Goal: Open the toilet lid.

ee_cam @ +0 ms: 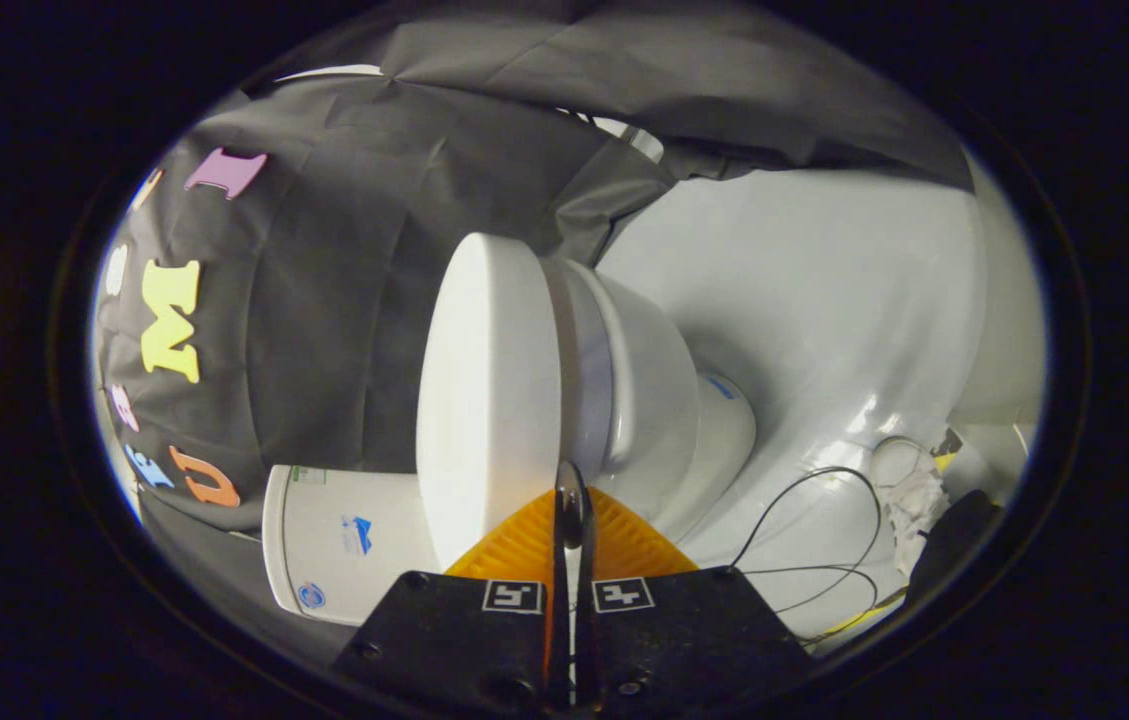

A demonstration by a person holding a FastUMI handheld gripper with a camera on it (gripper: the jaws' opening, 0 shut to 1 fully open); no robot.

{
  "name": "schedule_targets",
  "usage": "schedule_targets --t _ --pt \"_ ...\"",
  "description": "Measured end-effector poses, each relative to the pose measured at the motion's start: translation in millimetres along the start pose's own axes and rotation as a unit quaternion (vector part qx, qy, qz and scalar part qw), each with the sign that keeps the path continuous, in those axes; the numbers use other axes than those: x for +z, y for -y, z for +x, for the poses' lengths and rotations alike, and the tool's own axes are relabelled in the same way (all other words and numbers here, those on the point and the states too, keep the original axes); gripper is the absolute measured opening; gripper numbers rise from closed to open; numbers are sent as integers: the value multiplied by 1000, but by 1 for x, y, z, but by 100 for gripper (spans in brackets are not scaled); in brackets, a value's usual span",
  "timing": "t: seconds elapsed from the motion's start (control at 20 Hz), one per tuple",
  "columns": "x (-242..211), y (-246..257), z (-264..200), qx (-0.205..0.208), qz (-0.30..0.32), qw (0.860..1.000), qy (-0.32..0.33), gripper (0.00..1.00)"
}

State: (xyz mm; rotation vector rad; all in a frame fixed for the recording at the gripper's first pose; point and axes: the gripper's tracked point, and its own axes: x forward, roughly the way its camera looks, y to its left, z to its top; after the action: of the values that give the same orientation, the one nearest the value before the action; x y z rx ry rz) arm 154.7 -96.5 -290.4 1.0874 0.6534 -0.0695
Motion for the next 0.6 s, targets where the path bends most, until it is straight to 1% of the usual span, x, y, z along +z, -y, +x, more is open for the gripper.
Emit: schedule_targets --t 0.15,0.35,0.6 --pt "0 -5 -2 2 -9 1000 2 5" --pt "4 -18 -10 20 -5 1000 10 4" --pt "3 -34 -18 25 -37 999 23 4"
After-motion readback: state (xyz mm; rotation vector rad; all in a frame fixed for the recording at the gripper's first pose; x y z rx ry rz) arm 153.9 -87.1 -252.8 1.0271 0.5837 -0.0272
